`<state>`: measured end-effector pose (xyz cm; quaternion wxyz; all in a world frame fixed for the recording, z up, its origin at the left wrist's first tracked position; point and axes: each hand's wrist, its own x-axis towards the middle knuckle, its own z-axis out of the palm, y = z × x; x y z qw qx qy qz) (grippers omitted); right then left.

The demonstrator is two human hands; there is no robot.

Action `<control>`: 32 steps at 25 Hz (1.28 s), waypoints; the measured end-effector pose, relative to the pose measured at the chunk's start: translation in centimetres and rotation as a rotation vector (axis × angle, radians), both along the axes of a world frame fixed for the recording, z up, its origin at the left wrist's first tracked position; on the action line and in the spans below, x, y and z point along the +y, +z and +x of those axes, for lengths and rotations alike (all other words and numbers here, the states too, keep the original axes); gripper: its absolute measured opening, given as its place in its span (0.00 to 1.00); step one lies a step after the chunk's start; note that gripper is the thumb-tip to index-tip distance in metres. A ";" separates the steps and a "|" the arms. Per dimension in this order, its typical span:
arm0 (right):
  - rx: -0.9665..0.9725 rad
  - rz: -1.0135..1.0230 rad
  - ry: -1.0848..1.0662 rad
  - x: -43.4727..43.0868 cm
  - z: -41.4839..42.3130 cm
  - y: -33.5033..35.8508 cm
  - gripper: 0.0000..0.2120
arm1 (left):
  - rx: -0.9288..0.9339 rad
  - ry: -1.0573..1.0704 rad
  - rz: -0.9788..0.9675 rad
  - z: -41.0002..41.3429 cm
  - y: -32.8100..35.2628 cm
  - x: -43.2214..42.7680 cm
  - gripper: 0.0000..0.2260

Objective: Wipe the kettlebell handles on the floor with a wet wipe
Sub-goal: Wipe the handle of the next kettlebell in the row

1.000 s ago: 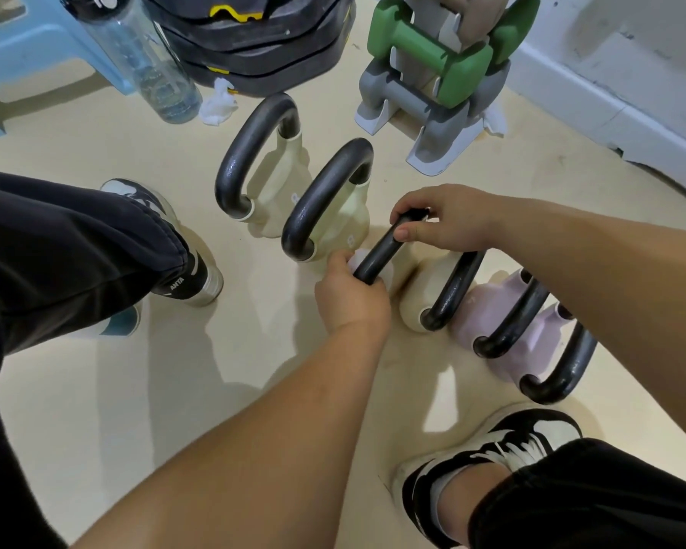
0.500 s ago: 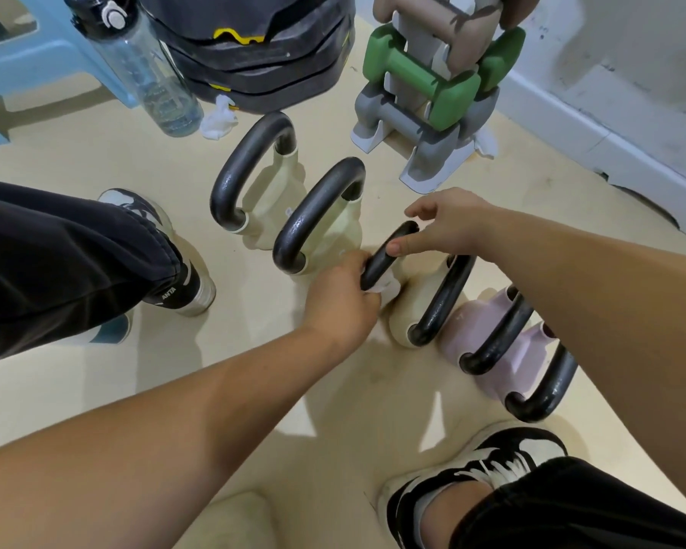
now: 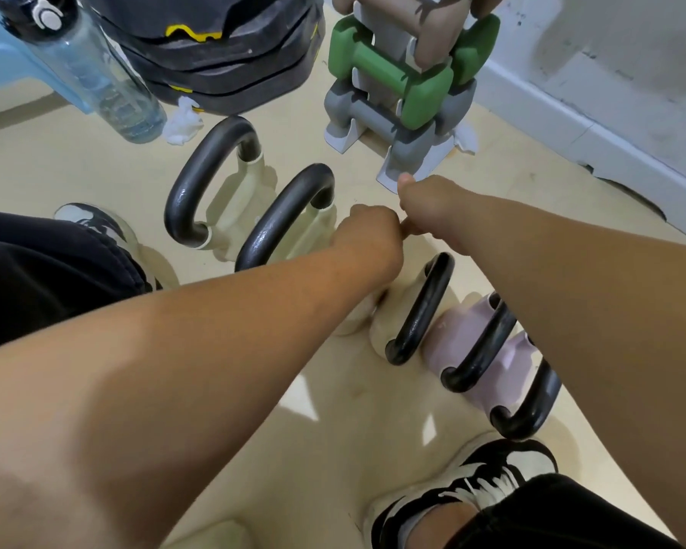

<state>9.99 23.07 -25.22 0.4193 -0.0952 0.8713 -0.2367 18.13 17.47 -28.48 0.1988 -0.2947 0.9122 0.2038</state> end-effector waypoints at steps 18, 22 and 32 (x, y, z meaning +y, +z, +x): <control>0.087 -0.029 -0.080 1.2 -1.6 -1.0 0.27 | -0.003 -0.381 -0.102 -0.8 0.2 0.7 0.18; 0.065 -0.063 -0.058 0.4 -0.9 -1.6 0.28 | 0.334 -0.061 0.015 4.6 -1.4 0.5 0.14; 0.148 -0.019 0.117 0.9 -1.7 -2.1 0.20 | 0.038 0.052 -0.066 -0.9 -1.4 -0.3 0.07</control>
